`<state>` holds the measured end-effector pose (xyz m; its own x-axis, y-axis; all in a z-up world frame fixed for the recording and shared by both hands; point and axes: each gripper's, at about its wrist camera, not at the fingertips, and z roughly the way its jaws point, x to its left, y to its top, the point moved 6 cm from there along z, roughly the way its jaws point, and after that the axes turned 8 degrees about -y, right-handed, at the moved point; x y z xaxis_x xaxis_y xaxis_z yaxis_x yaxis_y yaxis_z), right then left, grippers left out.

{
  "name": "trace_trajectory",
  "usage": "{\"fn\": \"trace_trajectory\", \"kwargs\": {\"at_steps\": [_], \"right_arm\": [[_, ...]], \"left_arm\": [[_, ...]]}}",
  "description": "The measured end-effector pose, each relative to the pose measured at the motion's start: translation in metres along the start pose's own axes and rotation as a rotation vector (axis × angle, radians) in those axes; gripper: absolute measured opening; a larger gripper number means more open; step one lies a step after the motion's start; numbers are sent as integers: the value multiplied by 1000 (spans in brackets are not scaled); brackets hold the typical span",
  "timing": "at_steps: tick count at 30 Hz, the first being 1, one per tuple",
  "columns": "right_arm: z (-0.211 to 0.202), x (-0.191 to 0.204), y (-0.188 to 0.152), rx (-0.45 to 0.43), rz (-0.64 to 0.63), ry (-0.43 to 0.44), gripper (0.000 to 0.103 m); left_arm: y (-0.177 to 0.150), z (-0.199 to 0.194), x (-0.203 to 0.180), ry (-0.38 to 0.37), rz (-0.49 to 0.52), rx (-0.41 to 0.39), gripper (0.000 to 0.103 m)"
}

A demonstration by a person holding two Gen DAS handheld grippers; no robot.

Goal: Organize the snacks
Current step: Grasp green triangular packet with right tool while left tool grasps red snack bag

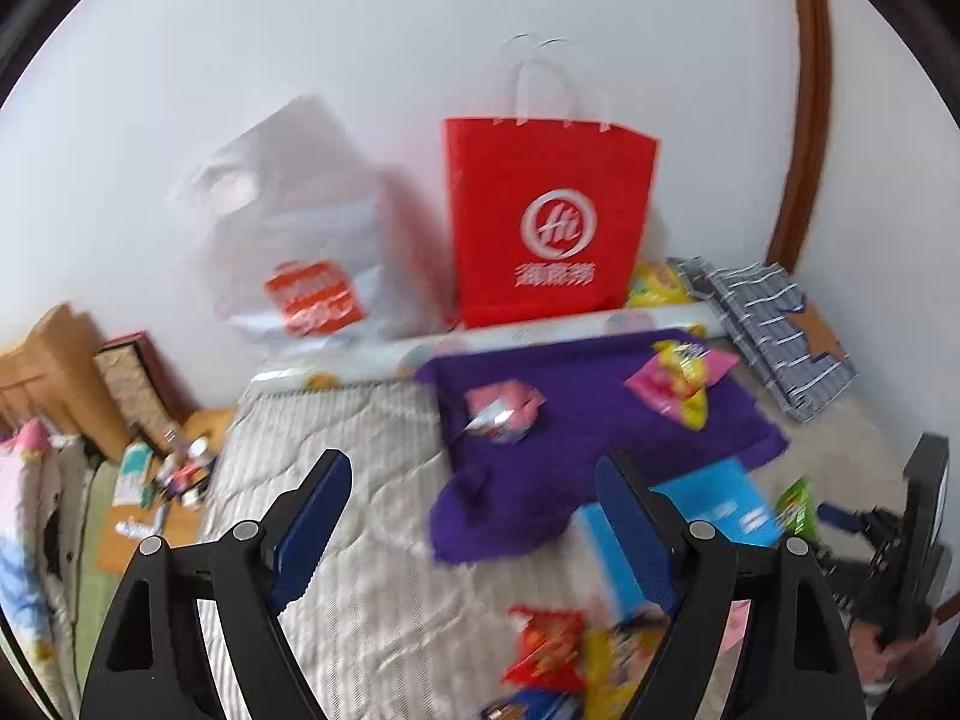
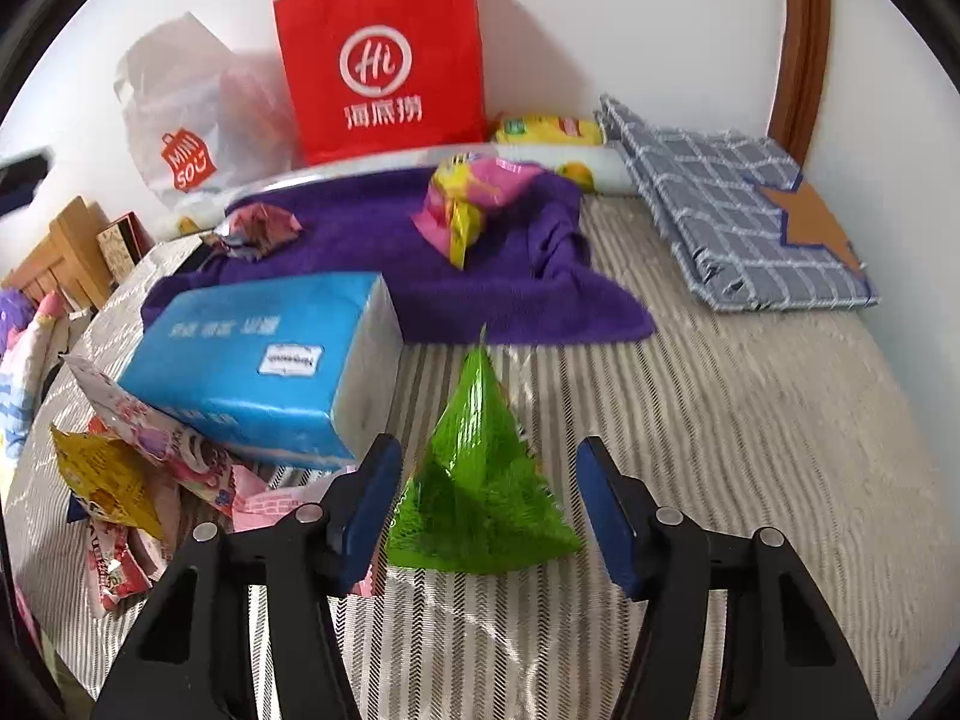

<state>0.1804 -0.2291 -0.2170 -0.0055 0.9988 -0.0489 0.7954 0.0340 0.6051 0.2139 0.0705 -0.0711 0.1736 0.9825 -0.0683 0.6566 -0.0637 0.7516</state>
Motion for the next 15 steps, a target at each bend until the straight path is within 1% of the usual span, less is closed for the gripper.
{"fn": "trace_trajectory", "kwargs": {"at_steps": [1, 2, 3, 4, 6, 8, 10, 14, 15], "right_arm": [[3, 0, 0, 0, -3, -13, 61], [8, -1, -1, 13, -6, -35, 58], [12, -1, -2, 36, -2, -41, 53], [14, -1, -3, 46, 15, -27, 50], [13, 0, -5, 33, 19, -35, 49], [8, -1, -8, 11, -11, -71, 44], [2, -5, -12, -2, -10, -74, 44], [-6, -15, -22, -23, -14, -84, 44], [-5, -16, -25, -22, -12, -73, 44]], "left_arm": [[-8, -1, 6, 10, -7, 8, 82], [-15, 0, 10, 13, -13, 15, 82], [-24, 0, 15, 15, -21, 26, 82], [-30, 1, 17, 17, -27, 34, 82], [-43, 3, 21, 11, -40, 50, 82], [-59, 7, 24, -2, -58, 71, 82], [-75, 13, 22, -31, -75, 104, 82], [-93, 28, 9, -45, -58, 147, 82], [-95, 31, 7, -51, -60, 154, 82]]}}
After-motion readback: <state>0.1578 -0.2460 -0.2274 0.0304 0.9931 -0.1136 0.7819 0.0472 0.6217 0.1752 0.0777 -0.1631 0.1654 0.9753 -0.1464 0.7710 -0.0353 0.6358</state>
